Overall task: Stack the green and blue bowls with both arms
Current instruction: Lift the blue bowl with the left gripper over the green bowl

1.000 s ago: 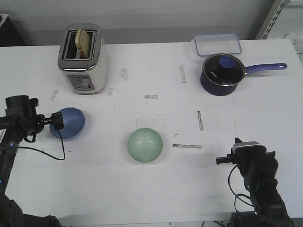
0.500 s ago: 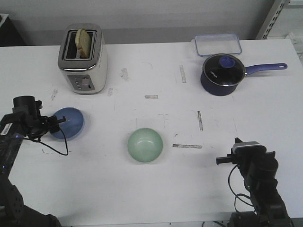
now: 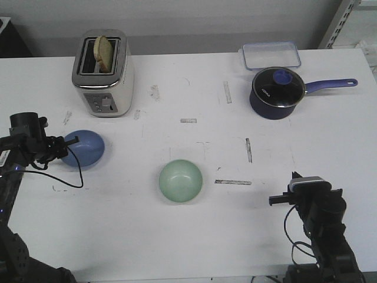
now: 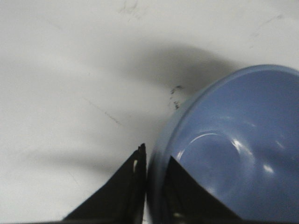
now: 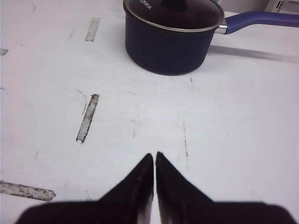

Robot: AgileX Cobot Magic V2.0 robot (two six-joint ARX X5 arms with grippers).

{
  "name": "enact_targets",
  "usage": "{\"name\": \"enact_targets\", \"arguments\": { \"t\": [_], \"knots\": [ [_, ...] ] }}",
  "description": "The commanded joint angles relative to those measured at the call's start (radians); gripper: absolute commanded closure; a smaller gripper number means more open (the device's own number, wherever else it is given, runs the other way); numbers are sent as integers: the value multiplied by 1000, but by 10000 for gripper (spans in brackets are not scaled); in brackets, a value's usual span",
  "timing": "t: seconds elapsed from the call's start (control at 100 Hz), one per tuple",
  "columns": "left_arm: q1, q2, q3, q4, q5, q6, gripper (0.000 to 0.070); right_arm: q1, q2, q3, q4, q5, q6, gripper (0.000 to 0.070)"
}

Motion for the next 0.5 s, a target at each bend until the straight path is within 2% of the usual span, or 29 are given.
{"name": "enact_targets", "arguments": {
  "t": [0.0, 0.24, 0.49],
  "knots": [
    [-10, -40, 68, -10, 27, -47, 700, 1, 5, 10, 8, 0, 10, 700],
    [-124, -167, 199, -73, 125, -101, 700, 1, 5, 10, 8, -1, 11, 700],
    [-432, -239, 206, -111, 135, -126, 700, 1, 5, 10, 2, -1, 13, 700]
  ]
}}
